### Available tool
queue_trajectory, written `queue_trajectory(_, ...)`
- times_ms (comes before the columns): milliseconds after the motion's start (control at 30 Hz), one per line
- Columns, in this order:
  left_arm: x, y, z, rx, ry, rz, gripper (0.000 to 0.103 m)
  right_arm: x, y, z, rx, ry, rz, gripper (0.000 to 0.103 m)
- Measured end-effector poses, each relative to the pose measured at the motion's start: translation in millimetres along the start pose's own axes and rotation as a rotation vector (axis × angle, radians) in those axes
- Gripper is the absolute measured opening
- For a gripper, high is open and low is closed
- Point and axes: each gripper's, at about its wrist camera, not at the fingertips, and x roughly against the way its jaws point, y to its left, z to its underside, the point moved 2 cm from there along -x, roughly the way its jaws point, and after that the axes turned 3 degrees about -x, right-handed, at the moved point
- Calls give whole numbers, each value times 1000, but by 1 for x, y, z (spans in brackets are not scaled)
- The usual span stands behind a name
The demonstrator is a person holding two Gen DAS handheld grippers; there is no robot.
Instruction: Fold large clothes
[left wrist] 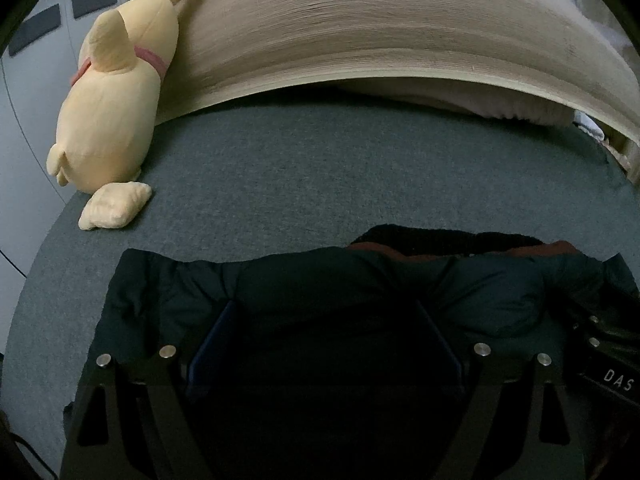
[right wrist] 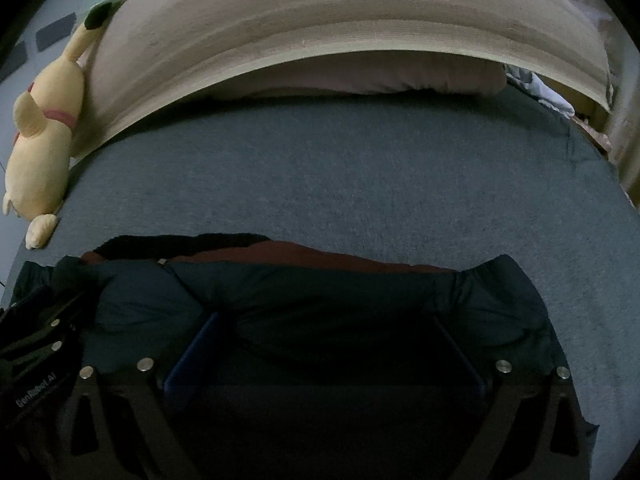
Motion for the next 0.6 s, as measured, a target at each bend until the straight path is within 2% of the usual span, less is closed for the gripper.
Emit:
queue_trajectory(100, 3, 0, -1, 1, 1, 5, 89, 2, 1, -3, 1, 11, -2, 103)
queue_trajectory(167, 17, 9, -1, 14, -13, 41, 89, 13, -2, -5, -8, 4, -7, 102)
queue_trajectory(233, 36, 19, 0, 23, -34, 57, 89, 38, -4, -6, -5, -46, 6, 102)
queue_trajectory(300, 65, 34, 8, 47, -76, 84, 89, 78, -11, 0, -18, -131, -17, 103)
queue_trajectory(400, 105, 53, 40, 101, -100, 137, 89, 114, -13, 27, -29, -113, -112, 103)
queue_trajectory(533, 136, 56, 91, 75, -102, 144, 89, 141, -3, 88, 13, -97, -130, 103)
queue_trajectory(600, 147, 54, 117, 59, -119, 116, 89, 150, 0, 116, 22, -107, -116, 103)
